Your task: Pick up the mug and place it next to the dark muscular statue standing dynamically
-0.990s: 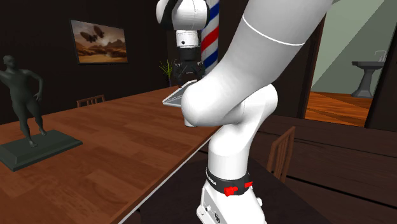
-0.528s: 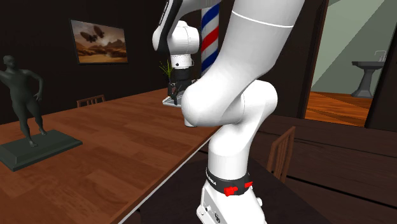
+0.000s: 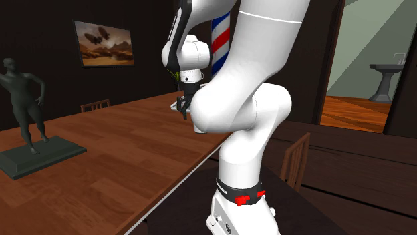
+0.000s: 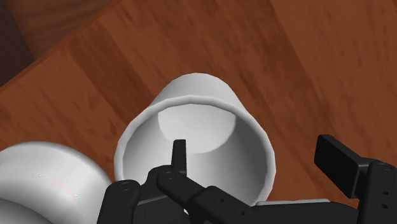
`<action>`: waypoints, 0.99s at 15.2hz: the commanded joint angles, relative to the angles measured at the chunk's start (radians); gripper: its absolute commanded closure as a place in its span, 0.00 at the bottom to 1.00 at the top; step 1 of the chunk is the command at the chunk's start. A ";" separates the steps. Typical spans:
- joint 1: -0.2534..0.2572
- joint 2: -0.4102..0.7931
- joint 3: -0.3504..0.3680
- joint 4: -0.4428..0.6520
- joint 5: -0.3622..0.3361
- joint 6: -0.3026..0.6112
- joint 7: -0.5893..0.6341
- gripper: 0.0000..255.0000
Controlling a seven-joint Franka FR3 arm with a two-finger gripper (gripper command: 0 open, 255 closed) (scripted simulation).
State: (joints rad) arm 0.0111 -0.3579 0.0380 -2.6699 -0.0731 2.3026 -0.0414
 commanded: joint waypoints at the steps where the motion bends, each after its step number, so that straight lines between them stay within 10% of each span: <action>1: 0.000 0.008 0.001 -0.004 -0.001 0.013 0.002 0.00; 7: 0.000 0.008 0.001 -0.004 -0.001 0.013 0.002 0.00; 8: 0.000 0.008 0.001 -0.004 -0.001 0.013 0.002 1.00; 15: 0.000 0.008 0.001 -0.004 -0.001 0.013 0.002 1.00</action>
State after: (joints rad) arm 0.0111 -0.3497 0.0389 -2.6742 -0.0737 2.3152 -0.0394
